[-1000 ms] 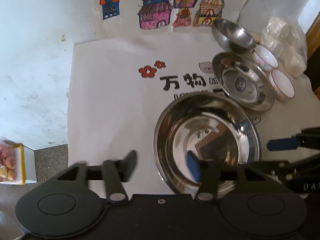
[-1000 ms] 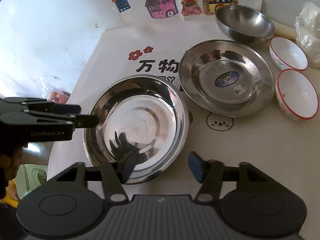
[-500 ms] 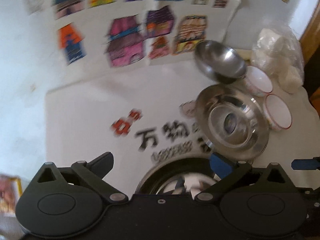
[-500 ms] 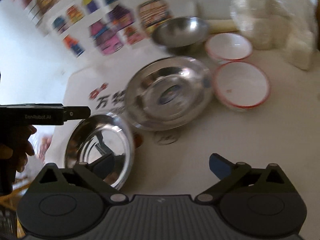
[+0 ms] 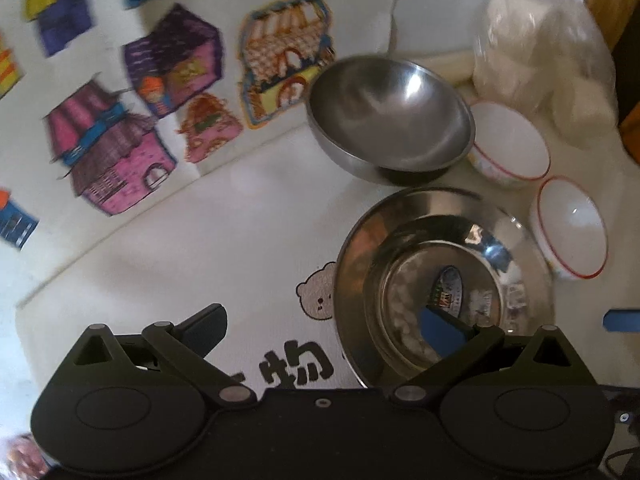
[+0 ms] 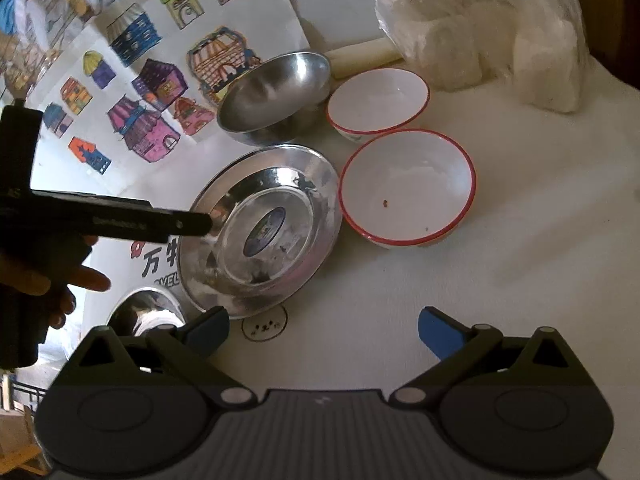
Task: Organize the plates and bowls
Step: 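Close the left gripper on the labeled steel plate rim while the right gripper grips it too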
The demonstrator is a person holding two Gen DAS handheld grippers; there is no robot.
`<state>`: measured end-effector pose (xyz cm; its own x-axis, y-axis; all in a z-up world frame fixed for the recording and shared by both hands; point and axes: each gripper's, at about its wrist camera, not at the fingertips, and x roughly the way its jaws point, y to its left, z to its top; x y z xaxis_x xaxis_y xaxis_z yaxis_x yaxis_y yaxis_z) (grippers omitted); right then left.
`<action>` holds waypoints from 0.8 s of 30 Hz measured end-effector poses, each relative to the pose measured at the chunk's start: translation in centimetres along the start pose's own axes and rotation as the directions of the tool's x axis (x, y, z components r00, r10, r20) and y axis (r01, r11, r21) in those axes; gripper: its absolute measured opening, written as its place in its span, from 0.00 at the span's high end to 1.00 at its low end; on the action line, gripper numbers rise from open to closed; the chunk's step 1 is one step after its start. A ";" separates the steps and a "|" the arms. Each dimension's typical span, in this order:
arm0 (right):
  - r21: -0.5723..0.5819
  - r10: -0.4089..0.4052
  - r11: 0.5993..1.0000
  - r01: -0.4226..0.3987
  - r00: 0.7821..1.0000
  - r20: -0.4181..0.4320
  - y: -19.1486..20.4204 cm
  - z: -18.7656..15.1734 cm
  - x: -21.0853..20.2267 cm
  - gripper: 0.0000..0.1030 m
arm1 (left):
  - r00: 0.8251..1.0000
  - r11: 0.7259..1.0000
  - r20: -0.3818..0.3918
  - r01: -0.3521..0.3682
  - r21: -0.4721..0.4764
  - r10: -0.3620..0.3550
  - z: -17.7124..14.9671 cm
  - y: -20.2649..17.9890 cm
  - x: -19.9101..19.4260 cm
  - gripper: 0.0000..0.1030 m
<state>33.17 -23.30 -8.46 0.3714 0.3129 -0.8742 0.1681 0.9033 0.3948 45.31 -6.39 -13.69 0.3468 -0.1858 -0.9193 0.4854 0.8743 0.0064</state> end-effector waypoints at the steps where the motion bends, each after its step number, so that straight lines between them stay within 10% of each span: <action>1: 0.008 0.006 1.000 -0.006 1.000 -0.001 -0.2 0.1 0.2 0.00 | 1.000 1.000 -0.008 -0.005 0.015 0.005 0.2 -0.2 0.3 0.01; 17: 0.026 0.057 0.998 -0.057 0.998 0.004 0.1 1.5 2.8 0.14 | 0.994 0.985 -0.047 -0.086 0.152 0.094 1.6 -1.8 1.1 0.01; 24: 0.023 0.061 0.998 -0.061 0.998 0.008 0.3 1.6 2.9 0.28 | 0.997 0.992 -0.068 -0.035 0.122 0.044 1.5 -1.9 1.1 0.20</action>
<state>35.76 -22.60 -10.48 0.3886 0.3649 -0.8461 0.1663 0.8754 0.4539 46.01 -8.91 -14.09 0.3126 -0.1167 -0.9427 0.5673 0.8189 0.0868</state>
